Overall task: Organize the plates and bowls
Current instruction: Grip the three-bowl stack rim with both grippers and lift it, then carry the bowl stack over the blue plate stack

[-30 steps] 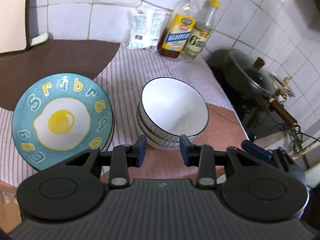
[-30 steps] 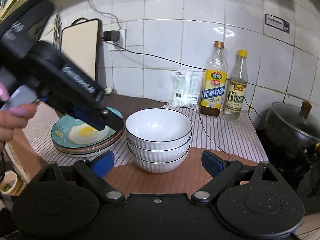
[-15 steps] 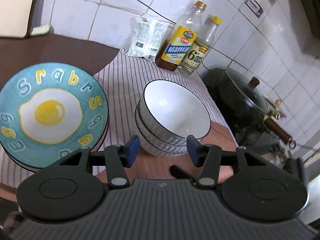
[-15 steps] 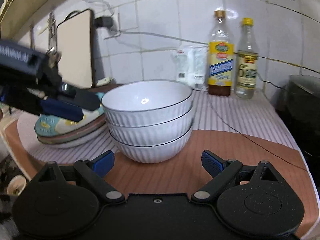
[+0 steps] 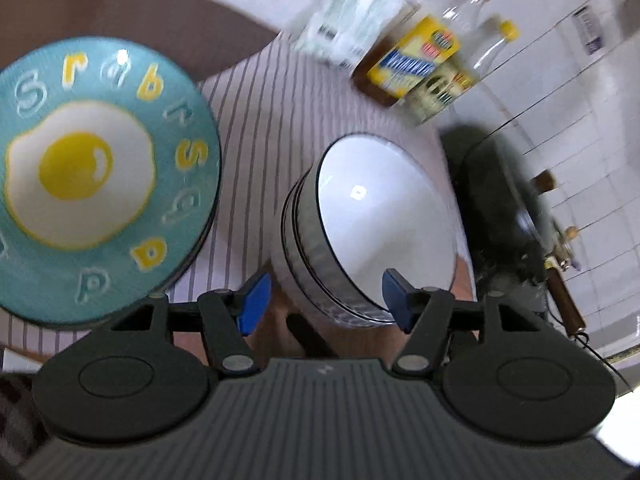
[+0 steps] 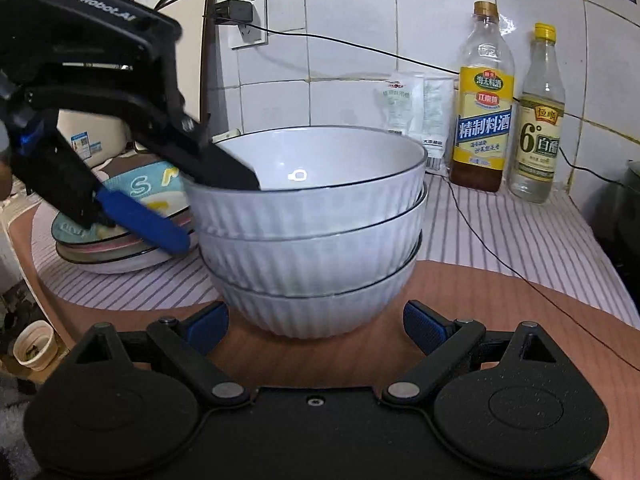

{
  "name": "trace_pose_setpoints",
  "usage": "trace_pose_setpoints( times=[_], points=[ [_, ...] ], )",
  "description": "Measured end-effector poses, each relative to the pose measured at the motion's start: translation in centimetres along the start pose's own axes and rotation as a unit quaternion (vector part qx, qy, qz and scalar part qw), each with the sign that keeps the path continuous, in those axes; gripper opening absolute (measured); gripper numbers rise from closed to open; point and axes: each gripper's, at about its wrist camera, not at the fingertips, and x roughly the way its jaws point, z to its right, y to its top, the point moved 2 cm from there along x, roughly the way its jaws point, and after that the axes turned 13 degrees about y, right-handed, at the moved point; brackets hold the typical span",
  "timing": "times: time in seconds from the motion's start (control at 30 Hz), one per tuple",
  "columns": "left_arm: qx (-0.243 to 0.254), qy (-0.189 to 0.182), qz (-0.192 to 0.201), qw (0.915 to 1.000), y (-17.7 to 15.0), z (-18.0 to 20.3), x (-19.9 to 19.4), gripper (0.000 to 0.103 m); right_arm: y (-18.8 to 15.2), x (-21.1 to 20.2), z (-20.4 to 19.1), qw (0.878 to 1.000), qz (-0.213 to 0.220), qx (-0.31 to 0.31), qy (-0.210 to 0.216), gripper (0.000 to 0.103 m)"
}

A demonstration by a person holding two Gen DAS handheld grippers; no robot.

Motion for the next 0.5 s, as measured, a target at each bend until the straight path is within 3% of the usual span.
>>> trace_pose_setpoints(
  times=[0.2, 0.5],
  points=[
    [-0.031, 0.020, -0.009, 0.9993, -0.2, 0.4, 1.3, 0.061, -0.3, 0.7, 0.4, 1.000, 0.019, -0.002, 0.009, 0.097],
    [-0.054, 0.043, -0.006, 0.9976, -0.1, 0.8, 2.3, 0.049, -0.6, 1.2, 0.6, 0.999, 0.047, 0.010, 0.011, 0.097]
  ],
)
